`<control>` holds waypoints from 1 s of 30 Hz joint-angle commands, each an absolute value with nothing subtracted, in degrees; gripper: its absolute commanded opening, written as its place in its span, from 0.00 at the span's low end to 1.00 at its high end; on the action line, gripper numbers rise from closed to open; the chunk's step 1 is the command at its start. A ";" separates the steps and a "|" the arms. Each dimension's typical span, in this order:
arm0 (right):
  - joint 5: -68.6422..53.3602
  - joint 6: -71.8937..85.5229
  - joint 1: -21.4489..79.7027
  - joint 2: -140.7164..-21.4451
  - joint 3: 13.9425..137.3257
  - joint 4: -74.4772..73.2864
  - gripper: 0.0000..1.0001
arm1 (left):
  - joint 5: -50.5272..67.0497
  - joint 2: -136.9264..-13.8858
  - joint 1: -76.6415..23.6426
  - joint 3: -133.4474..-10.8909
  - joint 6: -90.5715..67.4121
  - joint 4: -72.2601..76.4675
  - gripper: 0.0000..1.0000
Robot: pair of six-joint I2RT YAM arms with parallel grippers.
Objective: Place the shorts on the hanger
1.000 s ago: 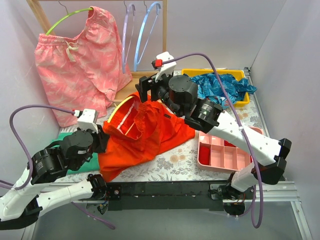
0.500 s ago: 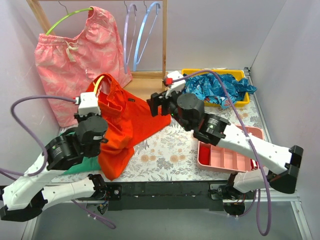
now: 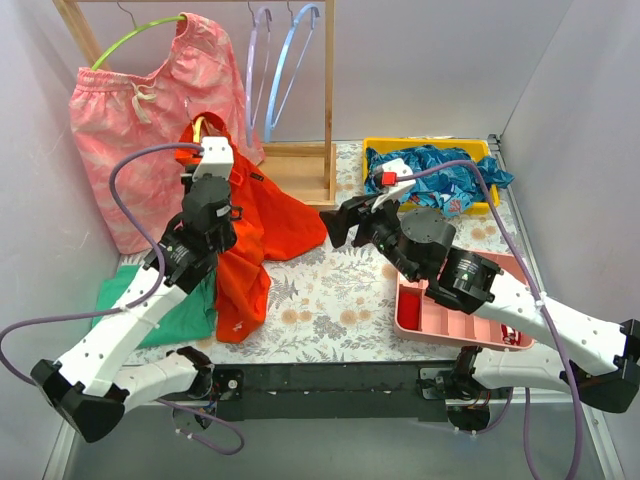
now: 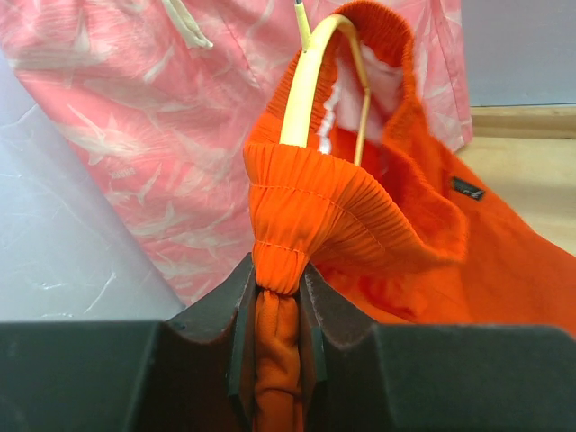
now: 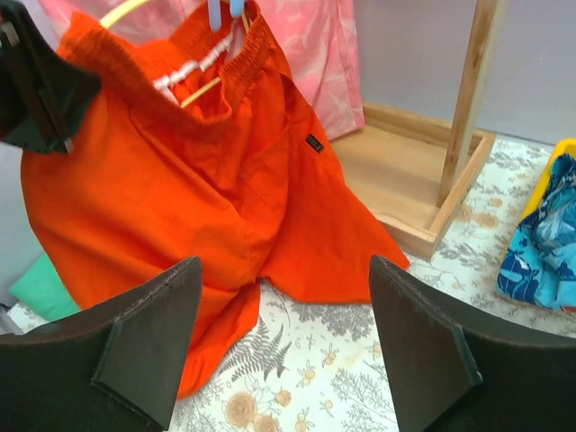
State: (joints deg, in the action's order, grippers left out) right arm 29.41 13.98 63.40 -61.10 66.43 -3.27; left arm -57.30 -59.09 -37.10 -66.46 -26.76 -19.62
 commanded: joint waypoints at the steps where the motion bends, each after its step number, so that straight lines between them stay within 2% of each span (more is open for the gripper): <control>1: 29.00 15.73 63.46 -58.89 64.61 -3.07 0.81 | -45.31 -58.97 -30.01 -72.84 -29.34 -13.00 0.00; 4: 28.74 16.08 63.46 -57.92 64.16 -3.86 0.81 | -33.19 -60.73 -23.23 -75.75 -33.65 -13.89 0.00; 14: 27.95 16.00 63.46 -55.55 63.28 -5.45 0.81 | -18.92 -61.96 -15.91 -77.95 -35.16 -10.81 0.00; 30: 26.37 15.82 63.46 -55.37 64.16 -6.50 0.80 | -19.16 -68.64 -14.77 -86.39 -25.15 -6.06 0.00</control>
